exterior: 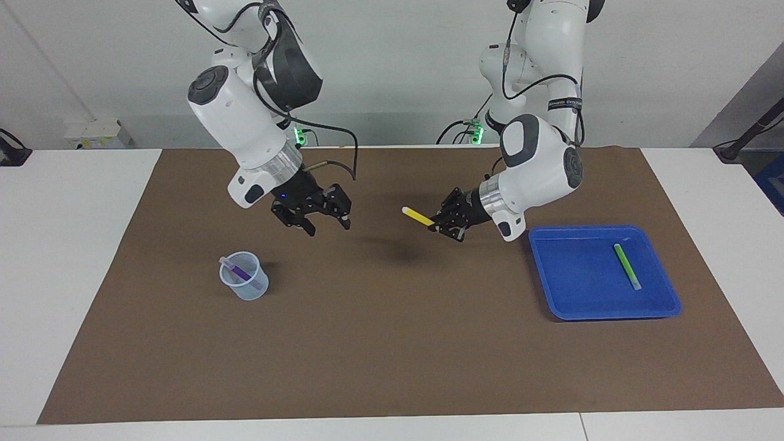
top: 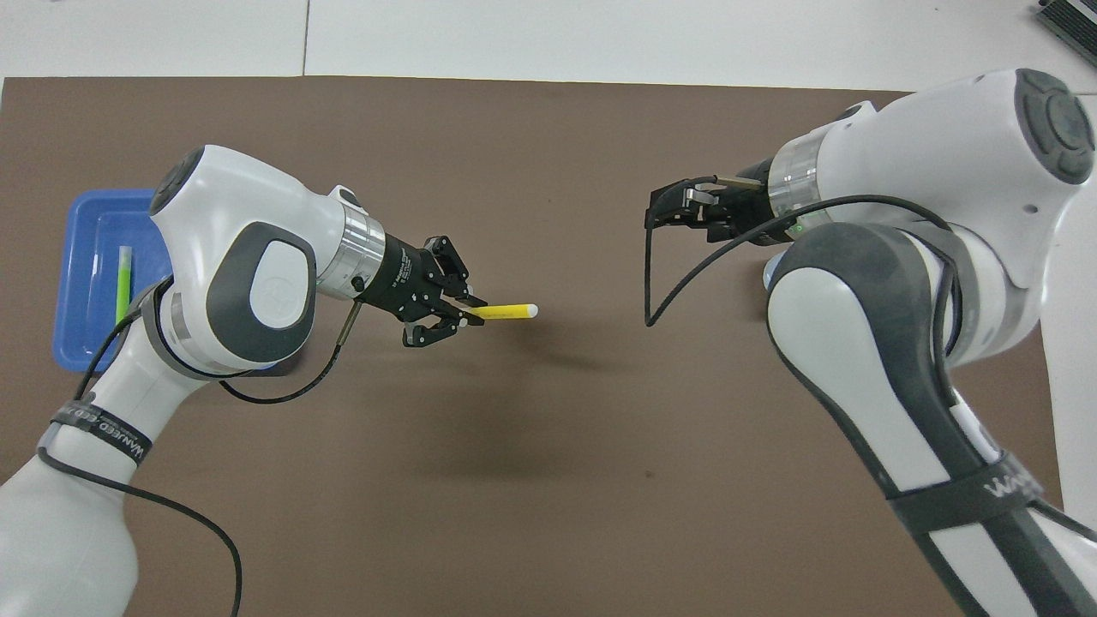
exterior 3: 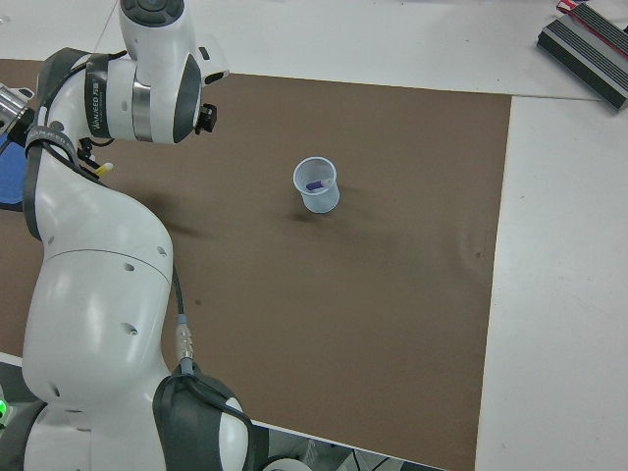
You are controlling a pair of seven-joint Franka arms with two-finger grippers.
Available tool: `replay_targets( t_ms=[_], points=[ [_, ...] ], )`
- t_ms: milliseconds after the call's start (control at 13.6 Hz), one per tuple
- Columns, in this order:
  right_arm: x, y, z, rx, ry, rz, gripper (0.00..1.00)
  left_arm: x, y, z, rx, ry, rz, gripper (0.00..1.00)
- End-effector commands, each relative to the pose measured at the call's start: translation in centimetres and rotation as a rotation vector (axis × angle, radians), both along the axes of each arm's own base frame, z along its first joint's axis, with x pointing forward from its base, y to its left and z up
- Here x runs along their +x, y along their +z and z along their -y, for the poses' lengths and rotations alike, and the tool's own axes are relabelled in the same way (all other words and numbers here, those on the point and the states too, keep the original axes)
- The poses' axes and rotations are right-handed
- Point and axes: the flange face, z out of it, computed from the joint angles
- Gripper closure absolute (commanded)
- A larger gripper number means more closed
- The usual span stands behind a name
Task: Transfer and insert pens with both arms
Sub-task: 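Grasp the yellow pen end with the right gripper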
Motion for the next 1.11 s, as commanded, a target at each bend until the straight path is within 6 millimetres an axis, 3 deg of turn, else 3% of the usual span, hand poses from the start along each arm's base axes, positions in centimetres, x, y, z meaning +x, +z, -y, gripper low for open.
replay_targets(
  t_ms=[0,369,590,738,1033],
  points=[
    [-0.4,-0.9,-2.2,0.072,-0.103,-0.024,0.24,-0.8,0.7,0.7,0.001,0.040,0.001,1.00],
    [-1.1,-2.3,-5.3,0.136,-0.268,-0.109,0.27,-0.6,1.3,1.5,0.010,0.103,0.015,1.00],
    [-2.2,-3.9,-7.2,0.147,-0.264,-0.128,0.28,-0.5,1.4,2.0,-0.018,0.125,0.008,1.00],
    [-2.9,-5.3,-7.6,0.133,-0.267,-0.157,0.29,-0.2,1.8,2.0,-0.052,0.161,0.007,1.00],
    [-3.0,-5.9,-7.9,0.135,-0.312,-0.194,0.30,-0.1,1.9,2.0,-0.052,0.167,0.011,1.00]
  ],
)
